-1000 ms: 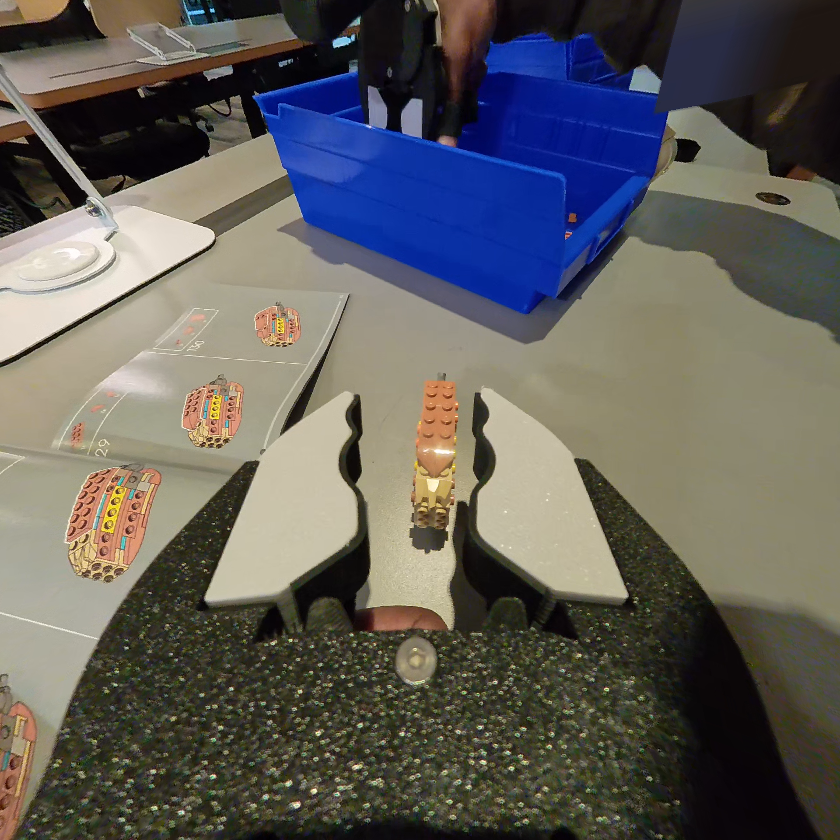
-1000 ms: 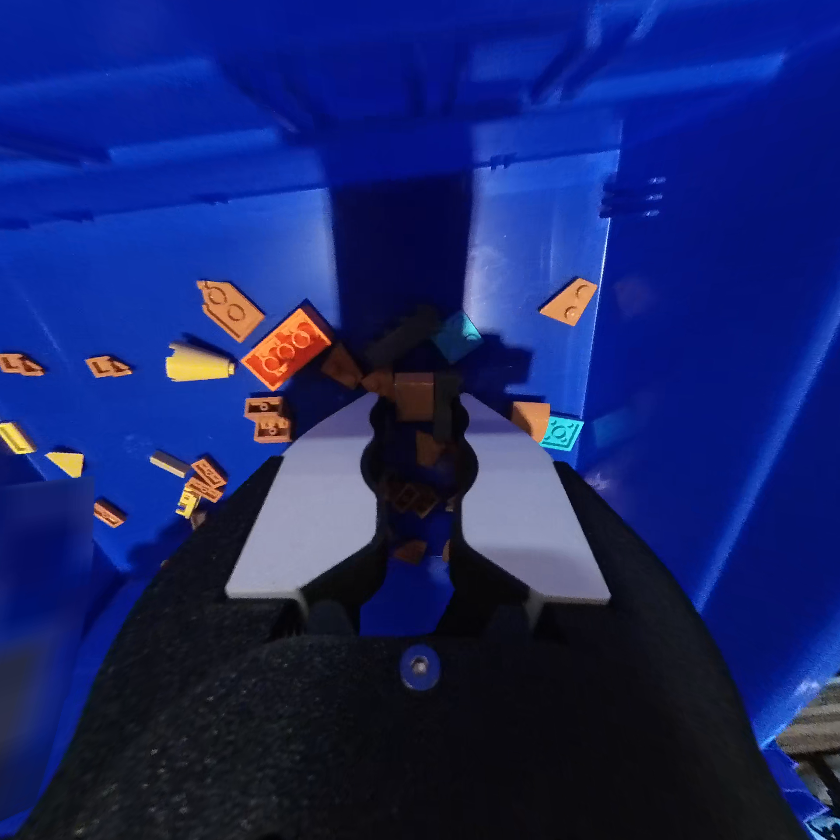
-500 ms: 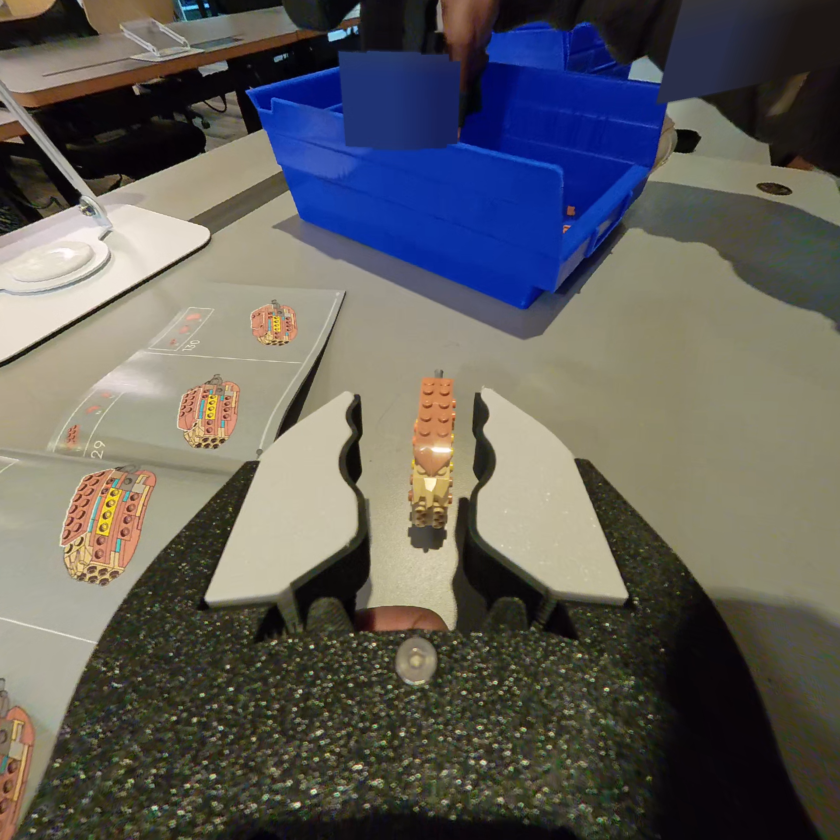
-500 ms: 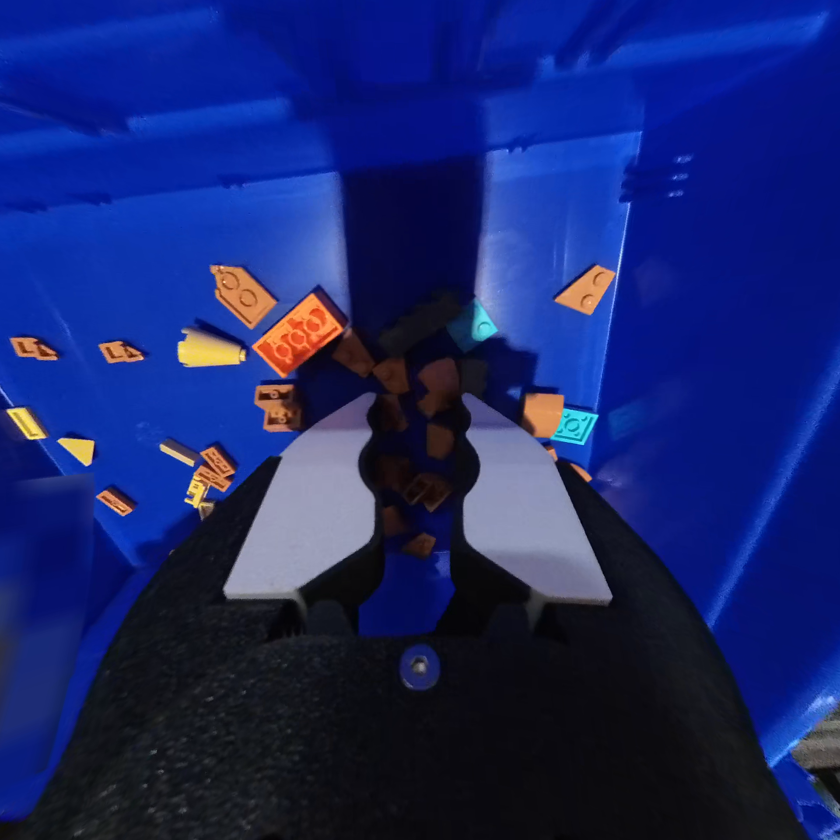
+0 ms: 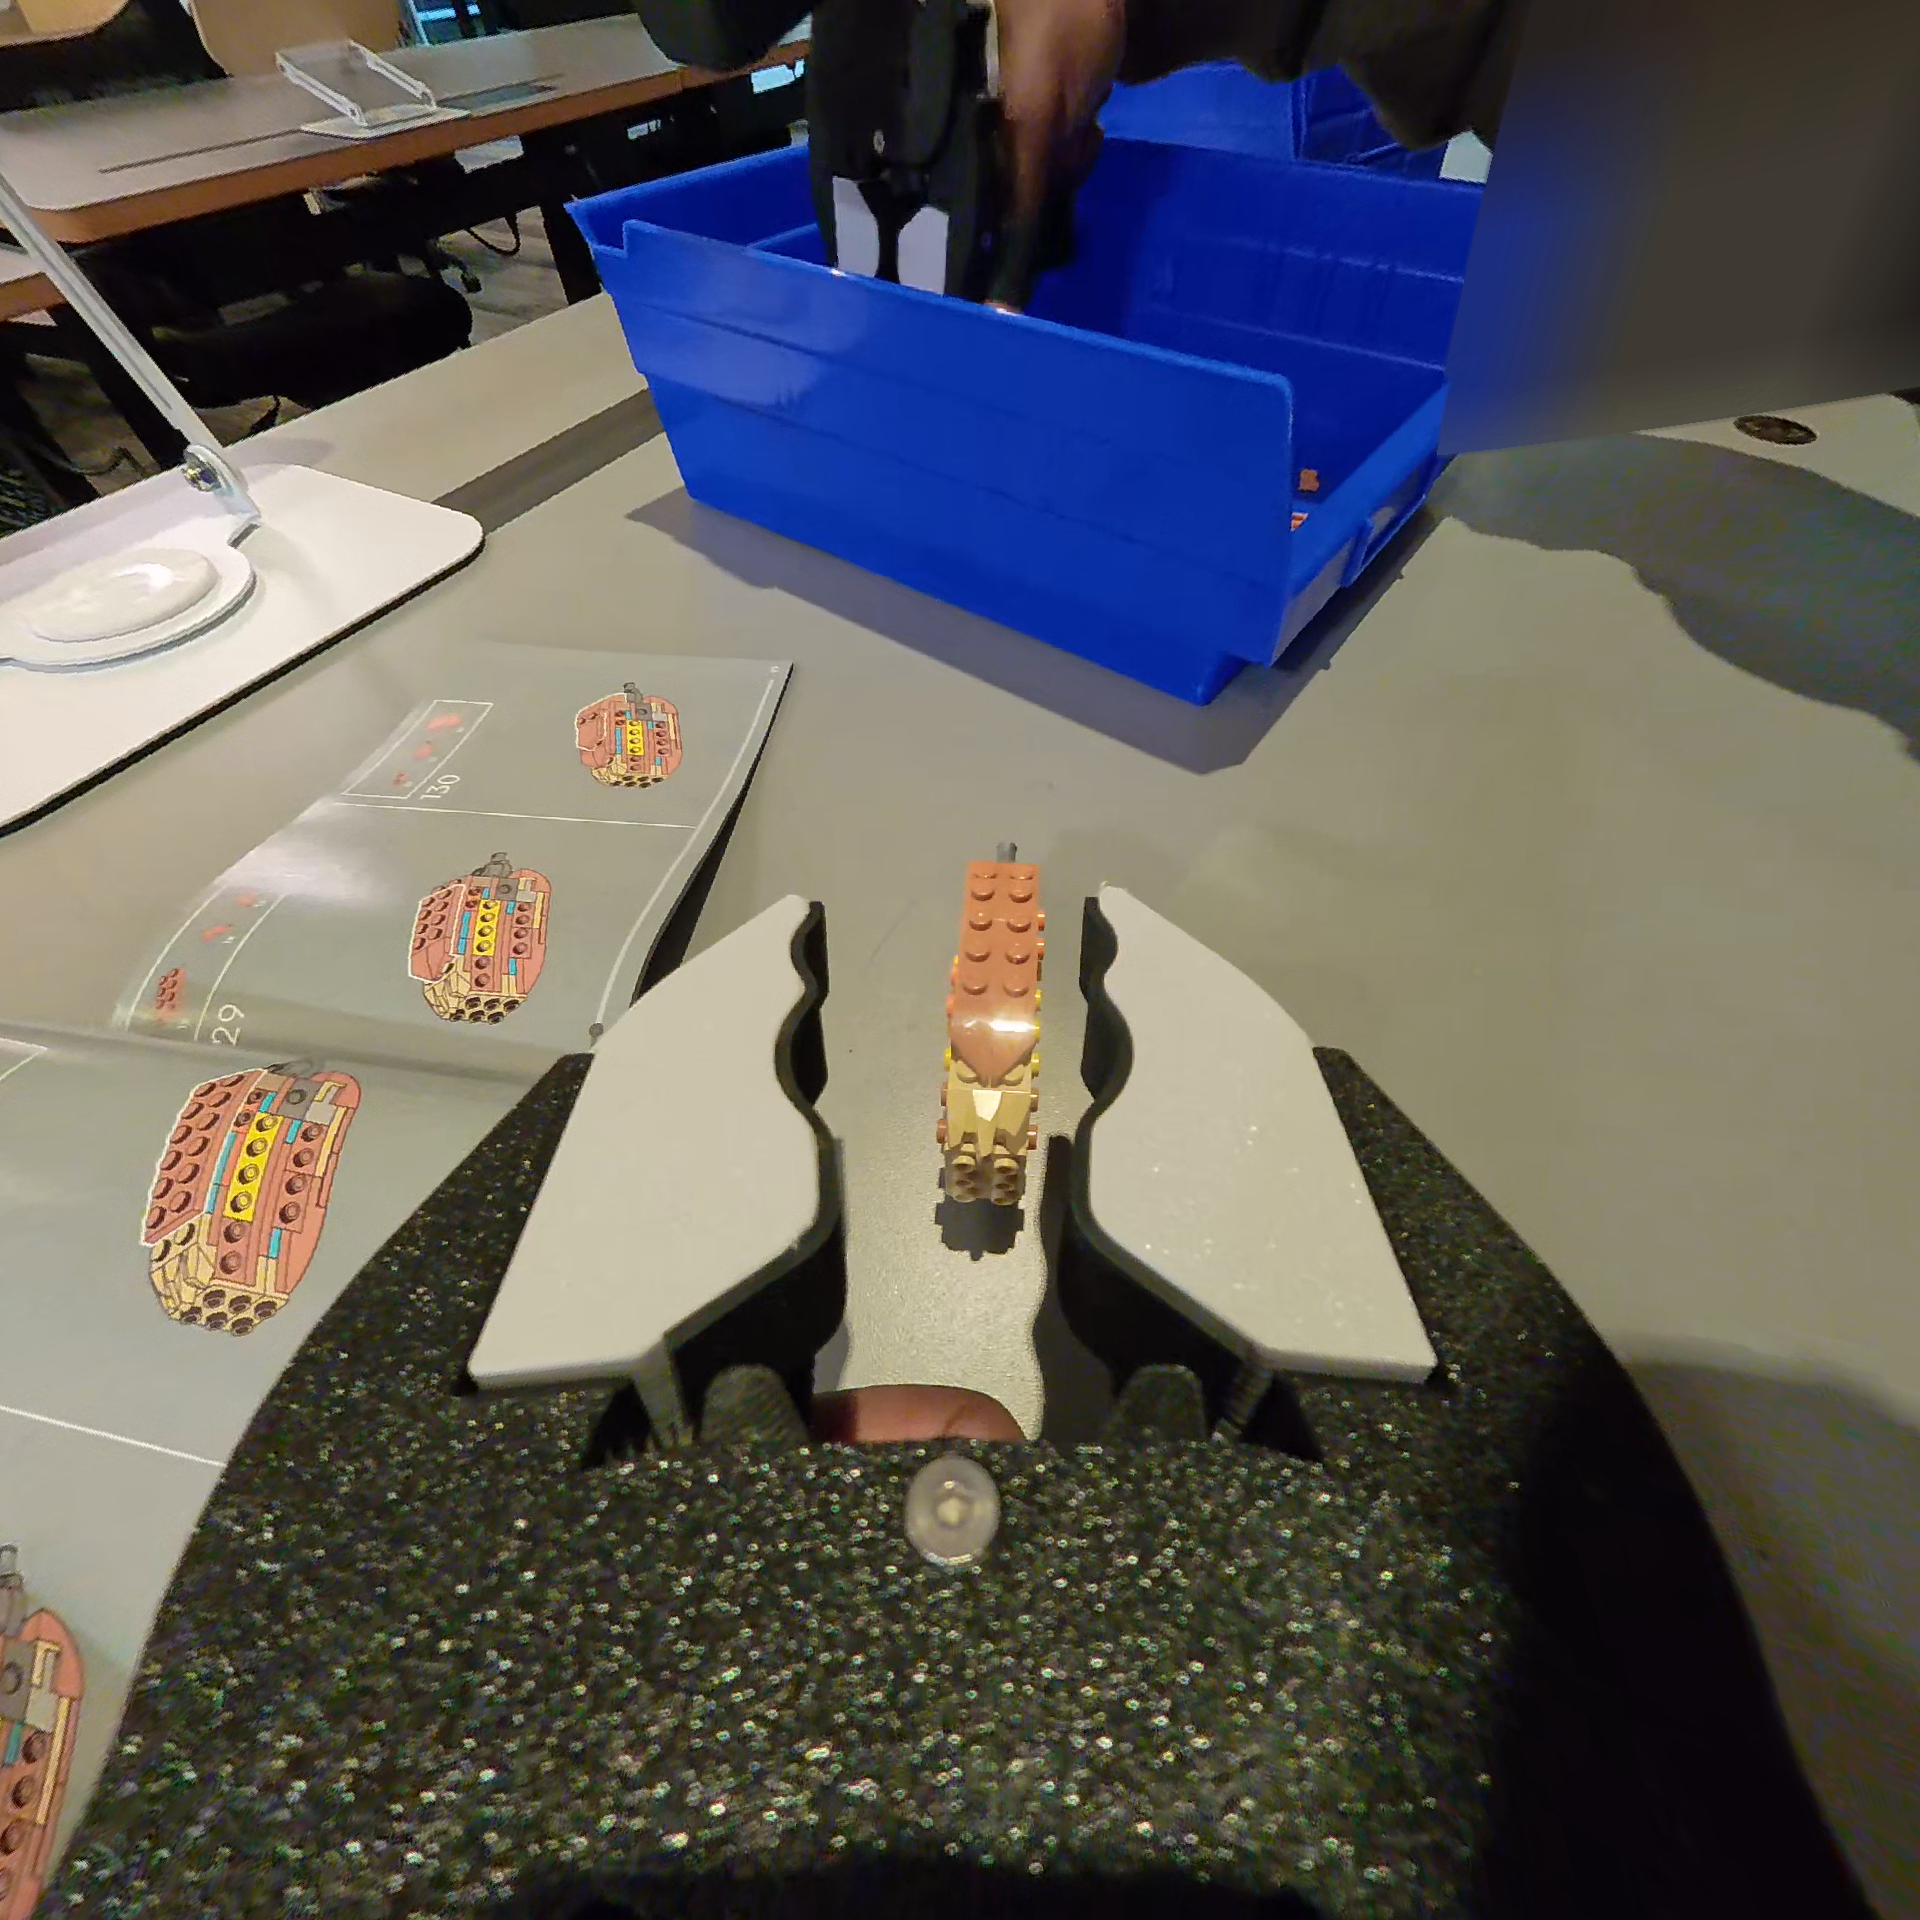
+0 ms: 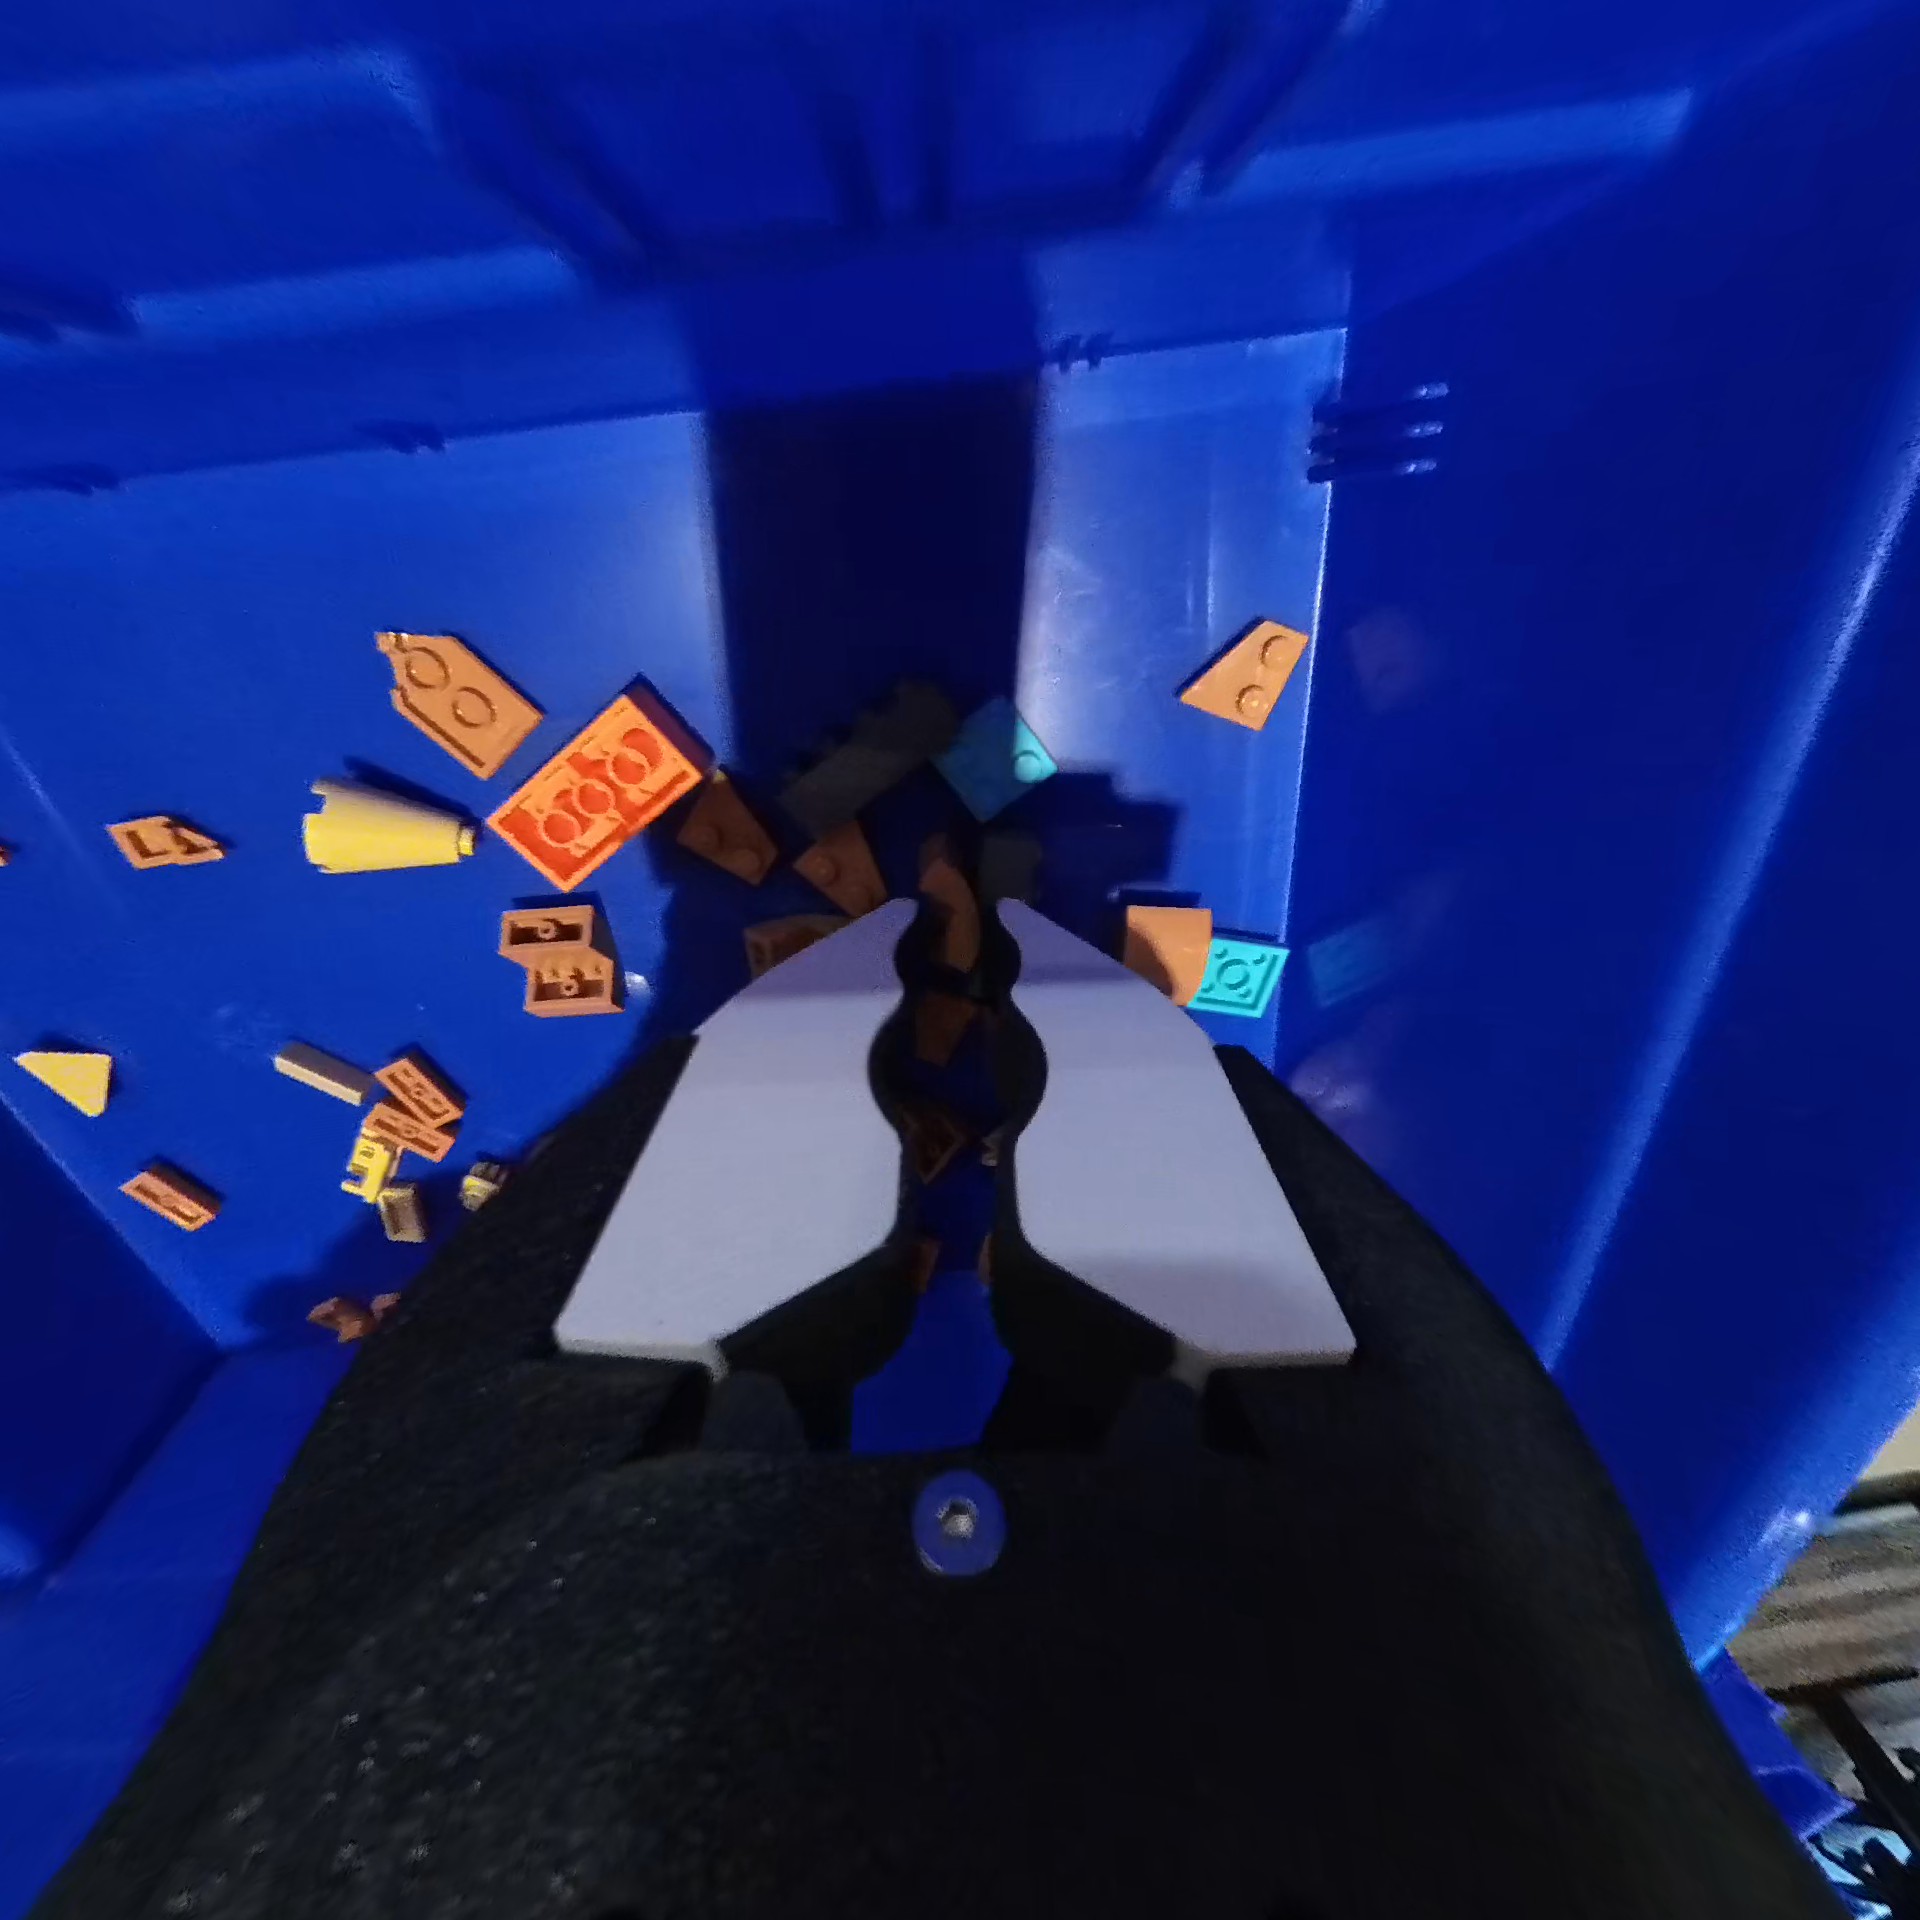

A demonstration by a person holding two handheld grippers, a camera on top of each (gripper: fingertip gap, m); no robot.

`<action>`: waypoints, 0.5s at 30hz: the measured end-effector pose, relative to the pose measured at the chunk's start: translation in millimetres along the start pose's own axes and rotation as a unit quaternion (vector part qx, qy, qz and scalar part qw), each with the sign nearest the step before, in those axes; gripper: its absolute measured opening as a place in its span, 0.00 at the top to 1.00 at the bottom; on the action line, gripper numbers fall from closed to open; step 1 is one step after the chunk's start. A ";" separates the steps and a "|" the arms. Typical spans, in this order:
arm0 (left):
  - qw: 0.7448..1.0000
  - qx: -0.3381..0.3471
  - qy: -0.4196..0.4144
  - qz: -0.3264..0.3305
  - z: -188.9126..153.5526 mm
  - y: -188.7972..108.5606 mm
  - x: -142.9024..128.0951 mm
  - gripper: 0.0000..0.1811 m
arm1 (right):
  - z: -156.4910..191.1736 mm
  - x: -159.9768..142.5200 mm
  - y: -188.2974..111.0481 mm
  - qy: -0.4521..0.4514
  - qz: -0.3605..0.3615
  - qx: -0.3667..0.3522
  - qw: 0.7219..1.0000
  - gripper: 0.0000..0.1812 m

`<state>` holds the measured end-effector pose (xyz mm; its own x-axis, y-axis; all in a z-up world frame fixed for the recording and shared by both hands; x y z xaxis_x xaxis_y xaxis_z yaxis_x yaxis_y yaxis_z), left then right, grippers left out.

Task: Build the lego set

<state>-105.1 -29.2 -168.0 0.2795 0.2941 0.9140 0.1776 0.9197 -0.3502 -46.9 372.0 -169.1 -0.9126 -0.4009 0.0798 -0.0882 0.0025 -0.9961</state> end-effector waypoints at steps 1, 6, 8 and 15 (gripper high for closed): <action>1.000 0.000 0.000 0.000 -0.1 0.0 0.1 0.74 | 1.0 -0.5 -0.1 -0.001 -0.001 -0.004 1.000 0.95; 1.000 0.002 0.001 -0.001 0.1 -0.5 0.7 0.74 | 10.7 -4.5 -11.1 -0.001 -0.019 -0.040 0.999 0.95; 1.000 0.002 0.000 0.007 0.4 0.1 -0.8 0.74 | 25.7 -5.6 -25.6 -0.006 -0.043 -0.057 0.997 0.95; 0.998 -0.018 0.000 0.055 -3.2 5.3 -7.5 0.74 | 144.3 -8.8 -88.7 -0.013 -0.208 -0.090 0.974 0.96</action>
<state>-103.3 -27.3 -177.4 0.2986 0.3934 0.8695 0.1795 0.8717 -0.4560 26.5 243.2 -86.8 -0.7725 -0.4248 0.4721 -0.5195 -0.0050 -0.8545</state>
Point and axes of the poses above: each gripper's, where its closed fingertips meet, y out along the fingers, x out of its top, z = x × y across the jaws, the point moved 9 cm from there along -y, back along the fingers, and after that the axes turned 12 degrees about y, right-handed, at the moved point
